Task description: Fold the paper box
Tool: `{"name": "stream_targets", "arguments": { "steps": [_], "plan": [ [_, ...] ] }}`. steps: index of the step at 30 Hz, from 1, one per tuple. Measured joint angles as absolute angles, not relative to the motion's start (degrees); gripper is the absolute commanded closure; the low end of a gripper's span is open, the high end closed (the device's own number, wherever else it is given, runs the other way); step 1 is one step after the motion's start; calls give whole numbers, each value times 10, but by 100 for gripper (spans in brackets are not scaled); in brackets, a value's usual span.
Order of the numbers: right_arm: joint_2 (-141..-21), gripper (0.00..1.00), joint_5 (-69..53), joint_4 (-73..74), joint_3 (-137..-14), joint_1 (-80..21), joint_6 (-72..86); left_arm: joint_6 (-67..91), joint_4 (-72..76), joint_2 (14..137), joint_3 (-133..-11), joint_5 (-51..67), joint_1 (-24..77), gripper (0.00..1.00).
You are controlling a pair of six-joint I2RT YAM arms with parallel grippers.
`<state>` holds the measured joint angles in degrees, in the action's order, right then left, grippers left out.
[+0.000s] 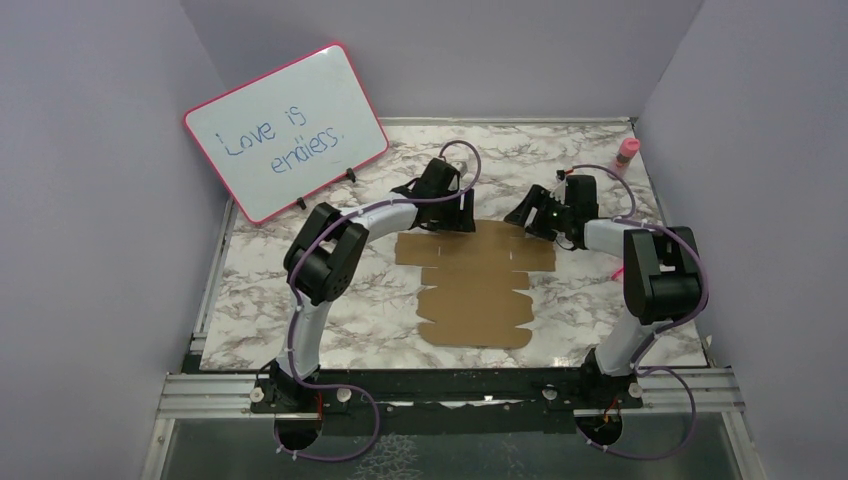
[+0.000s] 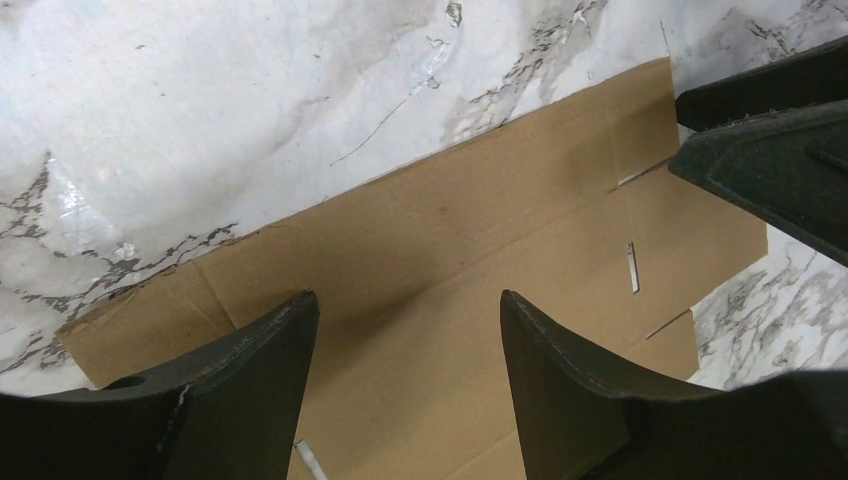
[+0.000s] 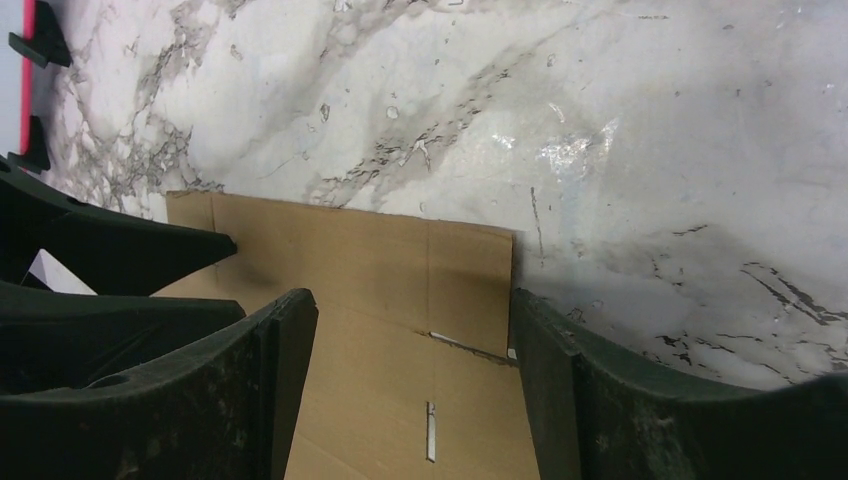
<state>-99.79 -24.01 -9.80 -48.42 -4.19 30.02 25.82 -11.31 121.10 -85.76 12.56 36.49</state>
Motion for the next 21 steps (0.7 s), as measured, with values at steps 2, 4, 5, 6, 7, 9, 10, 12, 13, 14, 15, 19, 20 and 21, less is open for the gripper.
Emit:
{"name": "stream_targets", "arguments": {
  "steps": [2,4,5,6,7,9,10,12,13,14,15,19,20,21],
  "plan": [
    [-999,29,-246,-98,-484,-42,300,258,-106,1211,-851,125,365,31],
    [-1000,29,-248,-98,-485,-42,300,258,-100,1208,-846,124,364,31],
    [-1000,29,-249,-97,-485,-42,300,257,-99,1206,-843,123,364,31],
    [-1000,29,-250,-97,-485,-43,300,257,-96,1204,-840,122,364,31],
    [-1000,29,-250,-97,-485,-44,300,256,-95,1203,-838,120,364,31],
    [-1000,30,-250,-93,-485,-48,300,256,-93,1201,-834,116,363,31],
    [-999,29,-250,-91,-485,-51,300,256,-93,1200,-832,113,363,31],
    [-996,30,-249,-84,-486,-54,300,255,-92,1198,-830,109,363,31],
    [-994,30,-249,-81,-486,-57,300,255,-92,1197,-828,108,362,31],
    [-991,30,-248,-77,-486,-59,300,255,-92,1196,-827,107,362,31],
    [-988,30,-246,-72,-487,-62,300,255,-92,1195,-826,106,361,31],
    [-984,31,-235,-56,-498,-72,299,255,-92,1195,-826,101,360,31],
    [-982,31,-232,-51,-500,-73,299,255,-92,1195,-826,101,360,31],
    [-981,31,-231,-48,-502,-75,298,254,-92,1195,-826,100,360,31]
  ]
}}
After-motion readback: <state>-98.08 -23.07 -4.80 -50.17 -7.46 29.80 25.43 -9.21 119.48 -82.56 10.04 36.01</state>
